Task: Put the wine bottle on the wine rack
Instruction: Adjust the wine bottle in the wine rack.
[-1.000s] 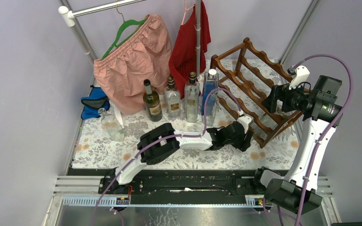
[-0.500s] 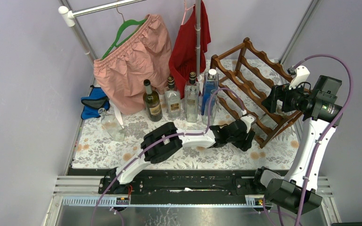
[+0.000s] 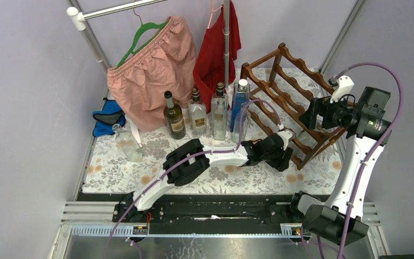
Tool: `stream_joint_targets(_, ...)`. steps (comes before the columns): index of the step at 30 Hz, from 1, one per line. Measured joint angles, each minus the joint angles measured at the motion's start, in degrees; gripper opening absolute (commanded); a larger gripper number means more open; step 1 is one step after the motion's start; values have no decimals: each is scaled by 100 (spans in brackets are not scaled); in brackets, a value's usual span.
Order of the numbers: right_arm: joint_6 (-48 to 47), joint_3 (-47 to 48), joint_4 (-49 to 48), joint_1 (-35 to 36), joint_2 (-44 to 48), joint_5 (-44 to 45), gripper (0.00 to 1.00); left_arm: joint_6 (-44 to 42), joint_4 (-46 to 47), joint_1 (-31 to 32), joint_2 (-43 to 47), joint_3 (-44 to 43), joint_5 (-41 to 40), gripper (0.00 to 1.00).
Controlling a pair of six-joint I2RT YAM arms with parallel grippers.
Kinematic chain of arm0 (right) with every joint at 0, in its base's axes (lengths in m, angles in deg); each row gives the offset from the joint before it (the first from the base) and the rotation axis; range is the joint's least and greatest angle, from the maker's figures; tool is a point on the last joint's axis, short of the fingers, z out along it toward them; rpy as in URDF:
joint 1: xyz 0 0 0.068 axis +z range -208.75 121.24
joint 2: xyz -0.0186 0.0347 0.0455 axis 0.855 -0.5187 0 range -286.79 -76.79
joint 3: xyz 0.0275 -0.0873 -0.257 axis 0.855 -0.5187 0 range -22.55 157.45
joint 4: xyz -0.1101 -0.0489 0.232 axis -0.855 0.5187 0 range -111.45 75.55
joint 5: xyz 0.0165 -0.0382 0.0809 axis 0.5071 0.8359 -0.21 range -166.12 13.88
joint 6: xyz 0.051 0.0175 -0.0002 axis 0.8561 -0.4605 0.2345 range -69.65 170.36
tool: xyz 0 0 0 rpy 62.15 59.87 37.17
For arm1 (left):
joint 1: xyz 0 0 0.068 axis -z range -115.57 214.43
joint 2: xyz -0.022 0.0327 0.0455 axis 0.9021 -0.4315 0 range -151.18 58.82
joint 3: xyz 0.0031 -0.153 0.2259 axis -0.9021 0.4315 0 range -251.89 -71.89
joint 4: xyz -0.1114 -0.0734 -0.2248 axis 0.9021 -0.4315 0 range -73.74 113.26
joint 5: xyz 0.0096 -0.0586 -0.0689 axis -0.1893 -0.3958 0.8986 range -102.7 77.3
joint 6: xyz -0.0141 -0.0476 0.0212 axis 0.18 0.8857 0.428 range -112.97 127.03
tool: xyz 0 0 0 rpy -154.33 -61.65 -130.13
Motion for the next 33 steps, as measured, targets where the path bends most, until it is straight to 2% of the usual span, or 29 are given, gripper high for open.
stream_joint_targets(3, 0, -9, 0, 0, 0, 0, 97, 2, -44, -2, -13, -66, 33, 60)
stream_joint_targets(5, 0, -7, 0, 0, 0, 0, 97, 4, -61, -4, -13, -87, 48, 43)
stream_joint_targets(8, 0, -9, 0, 0, 0, 0, 97, 103, -94, -9, -15, -101, 120, 23)
stream_joint_targets(13, 0, -9, 0, 0, 0, -2, 97, 157, -13, -55, -9, -37, 282, 1)
stream_joint_targets(24, 2, -13, -9, 0, 0, -2, 97, 1117, 1873, -164, 205, 1169, 570, 0)
stream_joint_targets(33, 2, -50, -37, 0, 9, -13, 97, 1528, 2339, -254, 199, 1338, 839, 0)
